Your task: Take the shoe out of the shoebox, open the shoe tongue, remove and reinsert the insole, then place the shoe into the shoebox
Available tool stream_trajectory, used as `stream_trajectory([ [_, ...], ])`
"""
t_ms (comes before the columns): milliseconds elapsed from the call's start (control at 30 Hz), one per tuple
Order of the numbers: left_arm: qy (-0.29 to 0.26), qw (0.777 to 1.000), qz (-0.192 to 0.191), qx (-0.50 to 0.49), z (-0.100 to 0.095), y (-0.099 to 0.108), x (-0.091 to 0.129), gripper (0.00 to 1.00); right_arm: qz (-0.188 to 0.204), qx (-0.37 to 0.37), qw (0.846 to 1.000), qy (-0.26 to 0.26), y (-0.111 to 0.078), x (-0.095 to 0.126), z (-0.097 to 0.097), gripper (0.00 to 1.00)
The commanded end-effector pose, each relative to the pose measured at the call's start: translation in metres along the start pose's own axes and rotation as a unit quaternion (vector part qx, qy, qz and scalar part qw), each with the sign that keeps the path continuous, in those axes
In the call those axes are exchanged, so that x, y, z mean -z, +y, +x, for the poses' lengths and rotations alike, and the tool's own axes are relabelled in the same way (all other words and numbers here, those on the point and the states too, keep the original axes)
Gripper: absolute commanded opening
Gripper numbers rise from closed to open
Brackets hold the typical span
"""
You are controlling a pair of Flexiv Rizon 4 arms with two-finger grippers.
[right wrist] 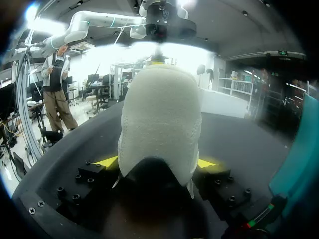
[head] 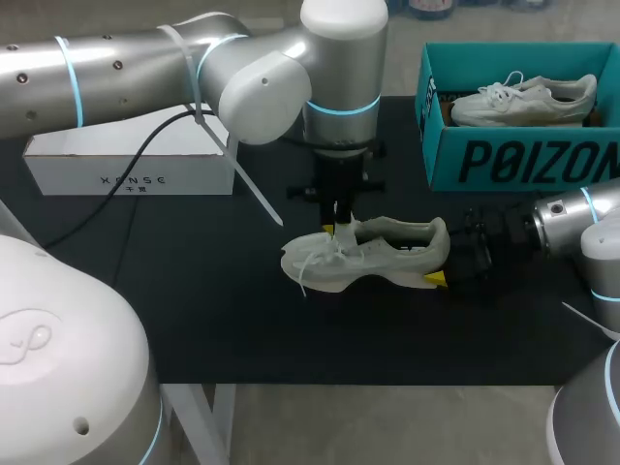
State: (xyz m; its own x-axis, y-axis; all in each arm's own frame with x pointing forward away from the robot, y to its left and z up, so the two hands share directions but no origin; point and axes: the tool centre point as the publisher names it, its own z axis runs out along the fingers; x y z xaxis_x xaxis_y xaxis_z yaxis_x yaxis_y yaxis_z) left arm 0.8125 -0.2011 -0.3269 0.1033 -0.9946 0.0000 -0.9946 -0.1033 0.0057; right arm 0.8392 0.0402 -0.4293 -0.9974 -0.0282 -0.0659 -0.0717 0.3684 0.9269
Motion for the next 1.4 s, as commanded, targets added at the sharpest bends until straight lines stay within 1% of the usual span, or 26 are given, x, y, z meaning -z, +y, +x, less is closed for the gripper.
stream_trajectory([
  [33,0.005,1.0,-0.002,0.006,-0.011,0.004,-0.004,0.0,0.001,0.0,1.0,-0.001,-0.002,-0.004,0.001,0.0],
  [167,0.005,1.0,-0.007,0.009,-0.014,0.006,-0.008,0.0,0.001,0.0,1.0,-0.001,-0.002,-0.004,0.001,0.0],
  [200,0.006,1.0,-0.009,0.009,-0.013,0.006,-0.008,0.03,0.001,0.0,1.0,-0.001,-0.002,-0.004,0.001,0.0],
  [233,0.008,1.0,-0.01,0.008,-0.012,0.006,-0.007,0.43,0.001,0.0,1.0,-0.001,-0.002,-0.004,0.001,0.0],
  [267,0.009,1.0,-0.009,0.006,-0.011,0.006,-0.006,0.78,0.001,0.0,1.0,-0.001,-0.002,-0.004,0.001,0.0],
  [300,0.011,1.0,-0.008,0.004,-0.01,0.005,-0.005,1.0,0.001,0.0,1.0,-0.001,-0.002,-0.004,0.001,0.0],
  [467,0.02,1.0,0.01,-0.012,-0.005,0.003,0.008,1.0,0.001,0.0,1.0,-0.001,-0.002,-0.004,0.001,0.0],
  [533,0.024,0.999,0.021,-0.029,-0.004,0.0,0.017,1.0,0.001,0.0,1.0,-0.001,-0.002,-0.004,0.001,0.0],
  [667,0.035,0.994,0.04,-0.099,-0.002,-0.004,0.038,1.0,0.001,0.0,1.0,-0.001,-0.002,-0.004,0.001,0.0],
  [733,0.029,0.986,0.059,-0.152,-0.001,-0.006,0.05,1.0,0.001,0.0,1.0,-0.001,-0.002,-0.004,0.001,0.0],
  [767,0.033,0.979,0.063,-0.192,0.0,-0.006,0.055,1.0,0.001,0.0,1.0,-0.001,-0.002,-0.004,0.001,0.0],
  [800,0.021,0.971,0.074,-0.225,0.002,-0.007,0.06,1.0,0.001,0.0,1.0,-0.001,-0.002,-0.004,0.001,0.0],
  [833,0.013,0.959,0.09,-0.269,0.003,-0.007,0.064,1.0,0.001,0.0,1.0,-0.001,-0.002,-0.004,0.001,0.0],
  [867,0.005,0.931,0.09,-0.354,0.007,-0.003,0.069,1.0,0.001,0.0,1.0,-0.001,-0.002,-0.004,0.001,0.0],
  [900,-0.014,0.904,0.101,-0.415,0.009,0.001,0.071,1.0,0.001,0.0,1.0,-0.001,-0.002,-0.004,0.001,0.0],
  [933,-0.016,0.883,0.105,-0.457,0.01,0.004,0.073,1.0,0.001,0.0,1.0,-0.001,-0.002,-0.004,0.001,0.0],
  [967,-0.007,0.852,0.102,-0.513,0.01,0.008,0.076,1.0,0.001,0.0,1.0,-0.001,-0.002,-0.004,0.001,0.0],
  [1400,-0.007,0.852,0.102,-0.513,0.01,0.008,0.076,1.0,0.001,0.0,1.0,-0.001,-0.002,-0.004,0.001,0.0],
])
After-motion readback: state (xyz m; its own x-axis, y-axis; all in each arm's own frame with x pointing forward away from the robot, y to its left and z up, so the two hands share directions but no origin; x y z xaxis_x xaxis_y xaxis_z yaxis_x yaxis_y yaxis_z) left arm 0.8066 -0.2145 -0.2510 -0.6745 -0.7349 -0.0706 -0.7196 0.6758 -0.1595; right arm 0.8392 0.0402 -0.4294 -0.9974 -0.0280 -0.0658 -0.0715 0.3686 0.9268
